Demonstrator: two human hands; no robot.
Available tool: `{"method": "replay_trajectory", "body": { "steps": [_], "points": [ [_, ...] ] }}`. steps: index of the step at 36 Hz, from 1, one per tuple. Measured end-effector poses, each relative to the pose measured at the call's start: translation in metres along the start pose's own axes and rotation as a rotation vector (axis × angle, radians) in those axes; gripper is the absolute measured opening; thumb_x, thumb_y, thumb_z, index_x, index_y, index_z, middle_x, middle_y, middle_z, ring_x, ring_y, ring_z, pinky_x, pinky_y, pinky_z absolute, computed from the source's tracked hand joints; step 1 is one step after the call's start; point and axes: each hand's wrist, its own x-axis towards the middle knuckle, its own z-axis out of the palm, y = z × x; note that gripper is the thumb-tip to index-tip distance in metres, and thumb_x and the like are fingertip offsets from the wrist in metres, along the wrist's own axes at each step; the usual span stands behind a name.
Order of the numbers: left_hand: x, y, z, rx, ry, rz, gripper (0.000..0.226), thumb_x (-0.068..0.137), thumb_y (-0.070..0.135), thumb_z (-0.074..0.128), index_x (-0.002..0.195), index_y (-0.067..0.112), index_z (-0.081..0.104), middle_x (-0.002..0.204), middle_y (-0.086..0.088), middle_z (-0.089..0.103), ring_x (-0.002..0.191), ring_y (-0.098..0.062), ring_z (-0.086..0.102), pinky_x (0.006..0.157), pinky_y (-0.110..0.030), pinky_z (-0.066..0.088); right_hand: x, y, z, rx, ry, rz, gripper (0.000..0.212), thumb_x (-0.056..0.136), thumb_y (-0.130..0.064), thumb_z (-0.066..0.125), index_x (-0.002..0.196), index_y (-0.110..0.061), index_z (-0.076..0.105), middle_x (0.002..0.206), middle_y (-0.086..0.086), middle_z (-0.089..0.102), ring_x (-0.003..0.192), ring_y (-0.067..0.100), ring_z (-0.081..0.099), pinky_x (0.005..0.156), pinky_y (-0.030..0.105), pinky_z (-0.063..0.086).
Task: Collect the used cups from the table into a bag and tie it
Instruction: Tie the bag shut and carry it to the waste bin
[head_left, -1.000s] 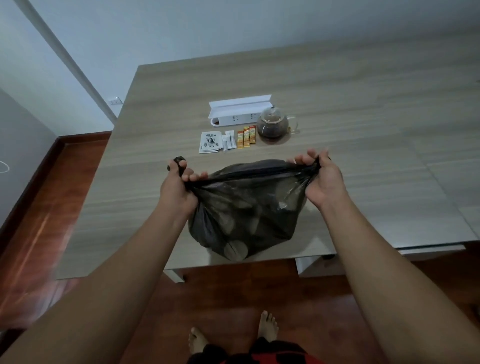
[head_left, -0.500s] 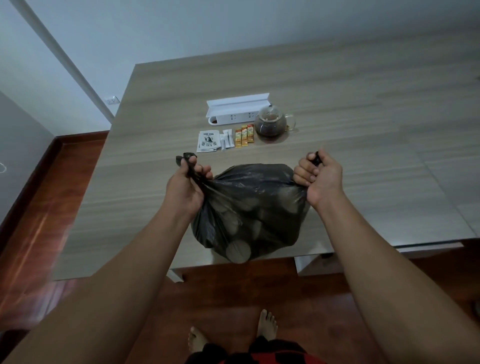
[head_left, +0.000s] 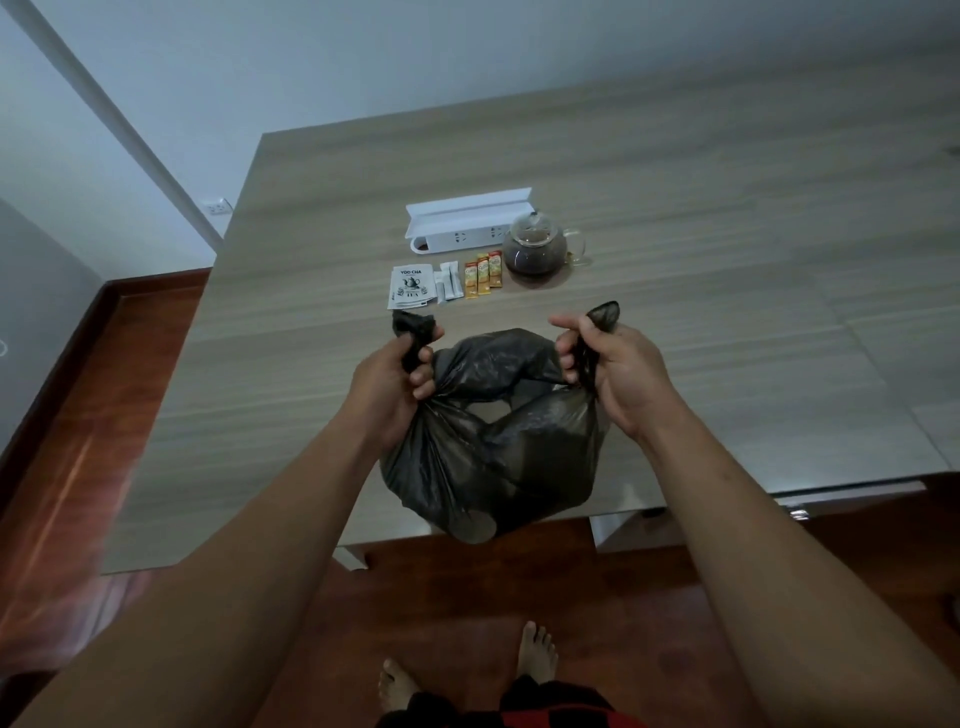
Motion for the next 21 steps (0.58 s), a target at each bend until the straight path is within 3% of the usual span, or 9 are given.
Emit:
{"method": "replay_trajectory", "body": {
  "steps": [3, 6, 9, 13, 16, 19, 21],
  "points": [
    [-0.003, -0.006, 0.004, 0.114, 0.006, 0.048, 0.017, 0.104, 0.013, 0.041, 0.108, 0.0, 0.052, 0.069, -0.004, 0.045, 0.041, -0.005, 0.036, 0.036, -0.016, 0.03, -0.005, -0.001, 0.006, -0.169, -0.066, -0.021, 0.028, 0.105, -0.018, 0.04, 0.11, -0.008, 0.066, 0.071, 0.003, 0.069, 0.064, 0.017, 0.064, 0.061, 0.026, 0.053],
    [-0.005, -0.013, 0.003, 0.329, 0.044, 0.124, 0.022, 0.1, 0.012, 0.053, 0.08, 0.002, 0.057, 0.06, -0.005, 0.053, 0.038, -0.006, 0.036, 0.034, -0.017, 0.028, -0.007, 0.002, 0.014, -0.535, -0.132, -0.002, 0.027, 0.104, -0.025, 0.044, 0.101, -0.021, 0.071, 0.059, -0.005, 0.062, 0.054, 0.01, 0.057, 0.057, 0.02, 0.048],
    [-0.006, -0.016, 0.005, 0.48, 0.098, 0.186, 0.005, 0.093, 0.01, 0.064, 0.088, 0.01, 0.064, 0.059, -0.002, 0.065, 0.035, -0.007, 0.037, 0.034, -0.016, 0.026, -0.005, 0.01, 0.024, -0.843, -0.228, 0.003, 0.028, 0.102, -0.028, 0.047, 0.089, -0.026, 0.071, 0.052, -0.013, 0.054, 0.049, 0.002, 0.049, 0.053, 0.019, 0.039],
    [-0.008, -0.021, 0.007, 0.705, 0.098, 0.275, 0.017, 0.086, 0.015, 0.069, 0.081, 0.031, 0.064, 0.066, -0.002, 0.07, 0.049, -0.007, 0.058, 0.046, -0.02, 0.042, -0.005, 0.019, 0.028, -1.23, -0.286, -0.016, 0.03, 0.102, -0.031, 0.048, 0.075, -0.031, 0.063, 0.083, -0.013, 0.069, 0.075, 0.0, 0.06, 0.07, 0.026, 0.043],
    [-0.009, -0.024, 0.009, 0.803, 0.05, 0.313, 0.027, 0.086, 0.007, 0.064, 0.076, 0.032, 0.061, 0.072, -0.001, 0.069, 0.063, -0.011, 0.063, 0.059, -0.027, 0.045, -0.008, 0.022, 0.027, -1.401, -0.287, -0.002, 0.032, 0.1, -0.026, 0.047, 0.069, -0.028, 0.056, 0.09, 0.0, 0.07, 0.08, 0.015, 0.063, 0.072, 0.034, 0.049],
    [-0.009, -0.025, 0.009, 0.864, 0.03, 0.322, 0.032, 0.086, 0.002, 0.058, 0.074, 0.032, 0.055, 0.065, 0.007, 0.058, 0.055, -0.009, 0.051, 0.053, -0.025, 0.038, -0.011, 0.022, 0.029, -1.507, -0.284, -0.013, 0.026, 0.096, -0.02, 0.046, 0.074, -0.015, 0.058, 0.085, 0.009, 0.066, 0.076, 0.025, 0.061, 0.067, 0.039, 0.05],
    [-0.008, -0.025, 0.006, 0.911, 0.039, 0.324, 0.027, 0.084, 0.004, 0.056, 0.075, 0.028, 0.047, 0.063, 0.004, 0.05, 0.054, -0.014, 0.043, 0.052, -0.032, 0.035, -0.013, 0.021, 0.029, -1.555, -0.281, -0.023, 0.023, 0.095, -0.018, 0.046, 0.078, -0.009, 0.059, 0.08, 0.009, 0.062, 0.072, 0.026, 0.059, 0.063, 0.037, 0.048]
  ]
}}
